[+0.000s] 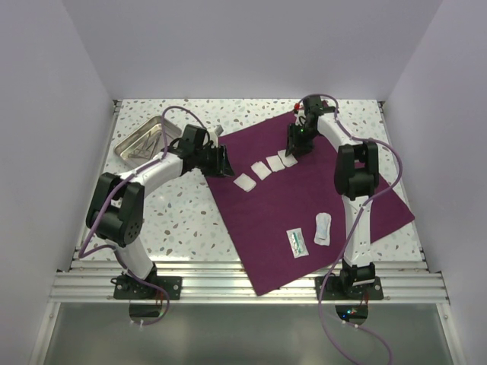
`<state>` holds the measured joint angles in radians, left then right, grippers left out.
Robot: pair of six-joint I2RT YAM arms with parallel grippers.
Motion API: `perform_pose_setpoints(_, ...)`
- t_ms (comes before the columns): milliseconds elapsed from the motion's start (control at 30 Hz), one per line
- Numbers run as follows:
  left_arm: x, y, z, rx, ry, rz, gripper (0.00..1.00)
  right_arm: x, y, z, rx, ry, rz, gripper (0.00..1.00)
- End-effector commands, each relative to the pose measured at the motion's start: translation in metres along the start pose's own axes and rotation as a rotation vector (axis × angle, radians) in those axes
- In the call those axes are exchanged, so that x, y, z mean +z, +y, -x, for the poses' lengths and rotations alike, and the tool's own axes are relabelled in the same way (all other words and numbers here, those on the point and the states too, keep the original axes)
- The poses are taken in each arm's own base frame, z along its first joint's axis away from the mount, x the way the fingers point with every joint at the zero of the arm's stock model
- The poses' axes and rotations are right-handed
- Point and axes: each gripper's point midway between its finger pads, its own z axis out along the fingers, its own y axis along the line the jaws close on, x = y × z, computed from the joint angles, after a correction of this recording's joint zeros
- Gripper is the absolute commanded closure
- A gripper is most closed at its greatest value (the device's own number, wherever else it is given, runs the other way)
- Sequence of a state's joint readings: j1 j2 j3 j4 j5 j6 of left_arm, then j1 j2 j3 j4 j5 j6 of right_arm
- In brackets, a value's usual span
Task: Prepare the surgical pack
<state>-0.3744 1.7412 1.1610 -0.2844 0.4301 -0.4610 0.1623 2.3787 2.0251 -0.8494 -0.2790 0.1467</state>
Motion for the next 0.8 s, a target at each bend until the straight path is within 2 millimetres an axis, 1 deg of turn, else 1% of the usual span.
perform_pose_setpoints(0,-0.001,-0.014,0.019,0.033,-0.044,-0.046,0.52,-0.018,0.002,0.01,-0.024,-0.032,-0.008,0.55)
perform_pose_setpoints(100,0.0,-0.013,0.018,0.03,-0.041,-0.047,0.52,-0.013,0.0,0.005,-0.022,-0.022,-0.009,0.55)
perform_pose_setpoints(333,0.001,-0.013,0.016,0.025,-0.039,-0.05,0.51,-0.01,-0.001,0.003,-0.03,-0.013,-0.018,0.55)
perform_pose_setpoints(467,0.001,-0.012,0.019,0.023,-0.043,-0.048,0.52,-0.029,0.007,0.023,-0.033,-0.094,-0.007,0.55)
perform_pose_setpoints(500,0.0,-0.012,0.019,0.023,-0.043,-0.048,0.52,-0.033,0.008,0.024,-0.033,-0.092,-0.01,0.55)
perform_pose_setpoints(600,0.002,-0.011,0.019,0.02,-0.041,-0.049,0.51,-0.032,0.007,0.026,-0.034,-0.083,-0.009,0.55)
perform_pose_setpoints(767,0.002,-0.011,0.02,0.018,-0.042,-0.052,0.51,-0.033,0.008,0.021,-0.038,-0.078,-0.008,0.55)
